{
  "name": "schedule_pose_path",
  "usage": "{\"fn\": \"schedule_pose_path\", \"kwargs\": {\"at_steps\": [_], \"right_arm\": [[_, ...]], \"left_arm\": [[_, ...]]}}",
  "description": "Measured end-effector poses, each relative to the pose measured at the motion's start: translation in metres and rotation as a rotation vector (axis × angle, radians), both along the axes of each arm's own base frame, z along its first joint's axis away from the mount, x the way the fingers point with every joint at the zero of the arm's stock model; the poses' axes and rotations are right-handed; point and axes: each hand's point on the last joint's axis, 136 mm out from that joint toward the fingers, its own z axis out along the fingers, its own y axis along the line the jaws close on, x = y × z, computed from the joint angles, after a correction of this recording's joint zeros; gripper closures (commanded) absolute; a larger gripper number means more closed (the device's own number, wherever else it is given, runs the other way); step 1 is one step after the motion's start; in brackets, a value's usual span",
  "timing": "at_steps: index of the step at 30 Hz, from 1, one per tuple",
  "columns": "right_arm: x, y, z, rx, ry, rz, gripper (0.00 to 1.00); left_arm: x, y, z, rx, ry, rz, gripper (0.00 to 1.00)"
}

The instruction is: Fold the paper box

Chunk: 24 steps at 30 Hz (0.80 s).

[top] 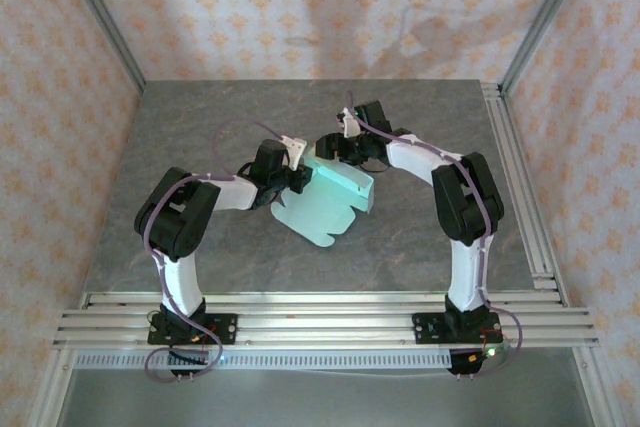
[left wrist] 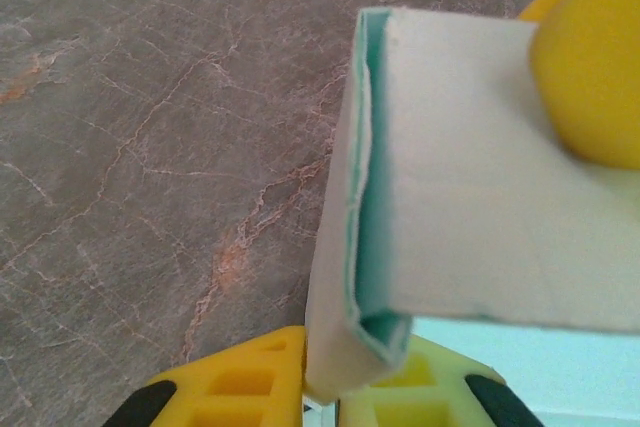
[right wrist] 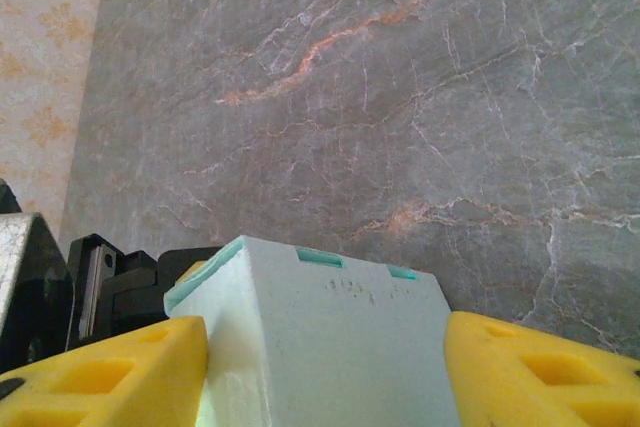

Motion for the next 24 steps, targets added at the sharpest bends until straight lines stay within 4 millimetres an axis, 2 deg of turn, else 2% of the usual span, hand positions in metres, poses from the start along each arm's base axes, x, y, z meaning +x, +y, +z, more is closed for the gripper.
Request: {"fn": "schedule_pose_path", "kwargs": {"at_steps": [10,24], "right_arm": [[-0.01,0.0,-0.004,-0.057,-0.013,0.044,0.4],[-0.013,-0.003,-0.003,-0.082,-0.012,0.04,0.4]], "left_arm": [[0.0,0.0,0.0,-0.001,0.002,0.003,0.76],[0.001,0.0,0.001,-0.002,-0.001,0.006,0.76]]}}
